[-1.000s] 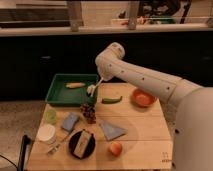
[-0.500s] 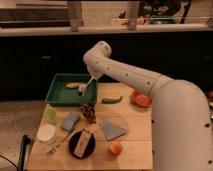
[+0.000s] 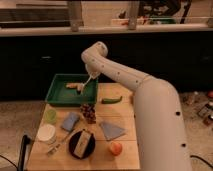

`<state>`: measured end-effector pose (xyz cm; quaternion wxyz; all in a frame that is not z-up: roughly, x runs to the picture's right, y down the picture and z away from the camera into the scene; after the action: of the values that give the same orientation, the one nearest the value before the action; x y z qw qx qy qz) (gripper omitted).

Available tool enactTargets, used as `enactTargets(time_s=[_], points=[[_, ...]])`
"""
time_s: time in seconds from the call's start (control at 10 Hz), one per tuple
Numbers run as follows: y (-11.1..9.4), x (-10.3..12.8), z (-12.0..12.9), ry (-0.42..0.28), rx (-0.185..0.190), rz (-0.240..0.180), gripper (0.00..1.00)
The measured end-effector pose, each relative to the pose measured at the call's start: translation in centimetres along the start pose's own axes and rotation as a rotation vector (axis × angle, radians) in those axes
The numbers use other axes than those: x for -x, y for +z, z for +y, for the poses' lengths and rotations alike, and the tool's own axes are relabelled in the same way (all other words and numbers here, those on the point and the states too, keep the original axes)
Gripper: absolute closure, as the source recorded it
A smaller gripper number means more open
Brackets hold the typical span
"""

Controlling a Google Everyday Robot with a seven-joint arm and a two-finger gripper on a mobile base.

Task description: Wipe tray with brush

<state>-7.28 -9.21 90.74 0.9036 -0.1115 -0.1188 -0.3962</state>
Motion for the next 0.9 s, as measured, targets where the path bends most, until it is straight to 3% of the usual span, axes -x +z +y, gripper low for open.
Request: enactTargets(time_s=[0.2,0.4,0.9], points=[[2.1,-0.6,0.8,-0.025,0.028,-0.033,1.00],[2.9,-1.1,1.6,-0.037,0.042,-0.046,1.00],[4.1,-2.0,4.3,-0.040,0.074,-0.024,1.00]])
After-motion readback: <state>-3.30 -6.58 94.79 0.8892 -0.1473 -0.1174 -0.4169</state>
